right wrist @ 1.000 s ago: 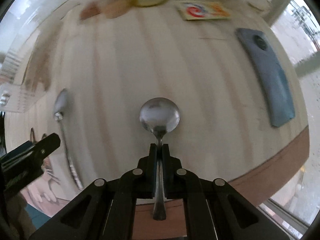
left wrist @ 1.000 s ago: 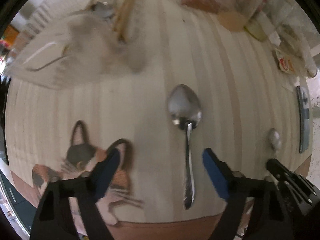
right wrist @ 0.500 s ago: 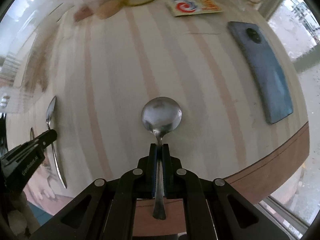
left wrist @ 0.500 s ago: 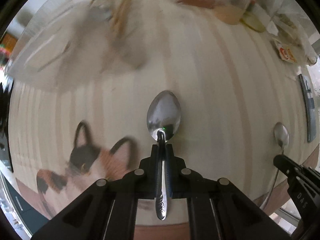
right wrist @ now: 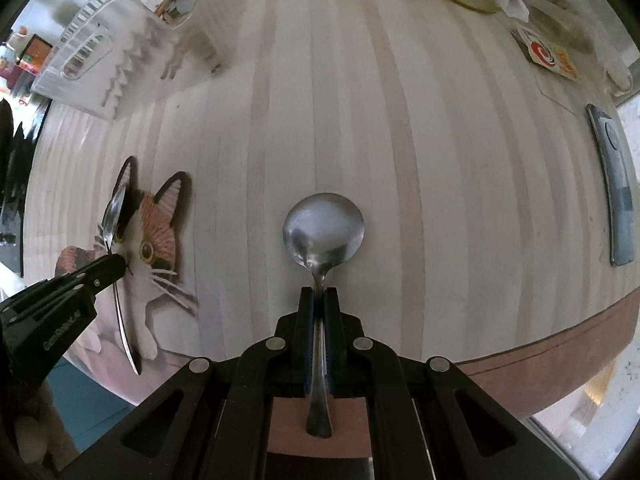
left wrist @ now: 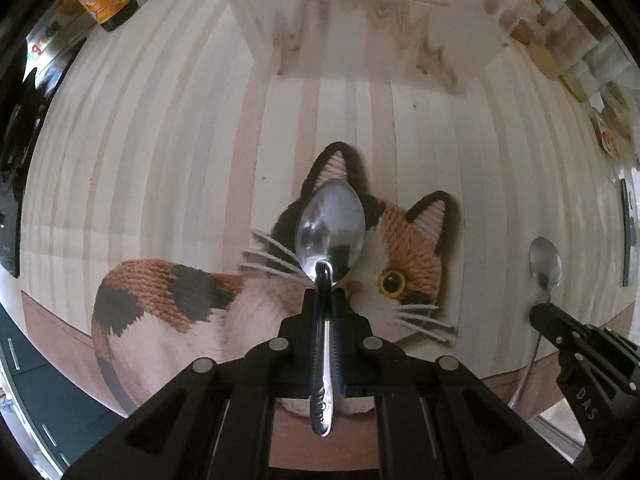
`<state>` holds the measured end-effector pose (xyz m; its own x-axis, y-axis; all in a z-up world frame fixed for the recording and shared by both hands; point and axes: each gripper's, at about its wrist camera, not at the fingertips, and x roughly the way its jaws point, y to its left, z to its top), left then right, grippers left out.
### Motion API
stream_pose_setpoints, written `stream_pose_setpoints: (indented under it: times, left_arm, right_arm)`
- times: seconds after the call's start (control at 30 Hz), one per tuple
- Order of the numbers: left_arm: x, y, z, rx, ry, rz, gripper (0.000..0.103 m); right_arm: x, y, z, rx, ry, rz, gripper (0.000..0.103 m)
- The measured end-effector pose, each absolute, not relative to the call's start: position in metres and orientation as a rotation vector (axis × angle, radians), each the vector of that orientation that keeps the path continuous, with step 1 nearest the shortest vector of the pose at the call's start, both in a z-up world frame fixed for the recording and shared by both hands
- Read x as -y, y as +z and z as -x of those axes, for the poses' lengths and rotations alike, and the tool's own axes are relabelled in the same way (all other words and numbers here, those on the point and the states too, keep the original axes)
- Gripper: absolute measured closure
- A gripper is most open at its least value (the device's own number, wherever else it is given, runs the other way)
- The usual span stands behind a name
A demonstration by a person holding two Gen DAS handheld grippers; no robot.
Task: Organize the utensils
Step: 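Lift both spoons off the cat mat and carry them toward the basket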
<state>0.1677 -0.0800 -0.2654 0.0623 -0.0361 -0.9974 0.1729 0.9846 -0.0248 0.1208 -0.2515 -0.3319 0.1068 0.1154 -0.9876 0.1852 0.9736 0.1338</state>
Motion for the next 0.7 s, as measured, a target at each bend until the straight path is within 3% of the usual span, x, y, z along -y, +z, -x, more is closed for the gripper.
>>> stream_pose_setpoints:
  times: [0.23, 0.47, 0.7]
  left_arm:
    - [0.066, -0.264, -0.173, -1.497, -0.175, -0.114, 0.097]
    - [0.079, -0.266, -0.168, -1.467, -0.162, -0.133, 0.099]
    - [0.079, -0.225, -0.161, -1.367, -0.157, -0.123, 0.103]
  right_arm:
    - [0.242, -0.348, -0.125, -1.487, -0.066, -0.263, 0.098]
    - [0.249, -0.329, -0.124, -1.462, -0.083, -0.23, 0.098]
    - [0.246, -0.31, -0.108, -1.404, -0.069, -0.251, 0.098]
